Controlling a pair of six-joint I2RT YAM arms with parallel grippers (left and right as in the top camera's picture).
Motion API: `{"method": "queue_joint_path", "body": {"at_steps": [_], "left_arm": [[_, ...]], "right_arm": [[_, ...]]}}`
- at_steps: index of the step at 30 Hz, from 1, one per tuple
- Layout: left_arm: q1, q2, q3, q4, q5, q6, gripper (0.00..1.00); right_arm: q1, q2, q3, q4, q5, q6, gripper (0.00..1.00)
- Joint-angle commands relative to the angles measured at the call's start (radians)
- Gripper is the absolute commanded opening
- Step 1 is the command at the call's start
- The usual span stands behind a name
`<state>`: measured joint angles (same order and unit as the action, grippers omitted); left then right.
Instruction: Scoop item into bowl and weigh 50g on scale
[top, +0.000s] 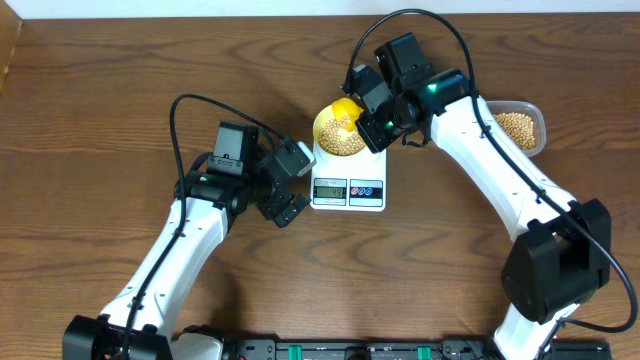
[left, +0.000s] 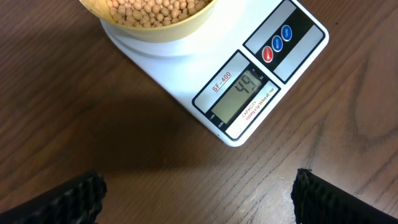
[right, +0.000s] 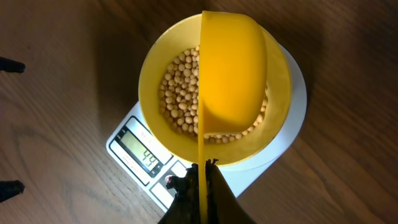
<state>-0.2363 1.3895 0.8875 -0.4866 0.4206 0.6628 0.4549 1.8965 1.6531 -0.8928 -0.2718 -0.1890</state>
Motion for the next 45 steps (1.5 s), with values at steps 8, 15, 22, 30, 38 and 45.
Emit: {"method": "queue_joint_path", "body": {"at_steps": [8,15,22,30,38,45], "left_arm": [[0.005,-0.013,0.001,0.0,0.013,0.014,0.98],[0.005,-0.013,0.001,0.0,0.013,0.014,0.98],[0.005,-0.013,0.001,0.0,0.013,0.014,0.97],[0.005,-0.013,0.001,0.0,0.013,0.014,0.98],[0.005,-0.013,0.001,0.001,0.013,0.014,0.98],[0.005,-0.013,0.001,0.0,0.013,0.014,0.97]], "right_arm": [[0.001,-0.027,0.023,0.003,0.0,-0.08,0.01],[0.005,-0.027,0.023,0.008,0.004,-0.096,0.01],[0.005,-0.027,0.023,0.011,0.004,-0.12,0.01],[0.004,-0.027,0.023,0.013,0.005,-0.188,0.01],[0.0,-0.027,0.023,0.013,0.071,-0.214,0.01],[-0.004,-0.027,0.023,0.029,-0.039,-0.183,0.01]]}}
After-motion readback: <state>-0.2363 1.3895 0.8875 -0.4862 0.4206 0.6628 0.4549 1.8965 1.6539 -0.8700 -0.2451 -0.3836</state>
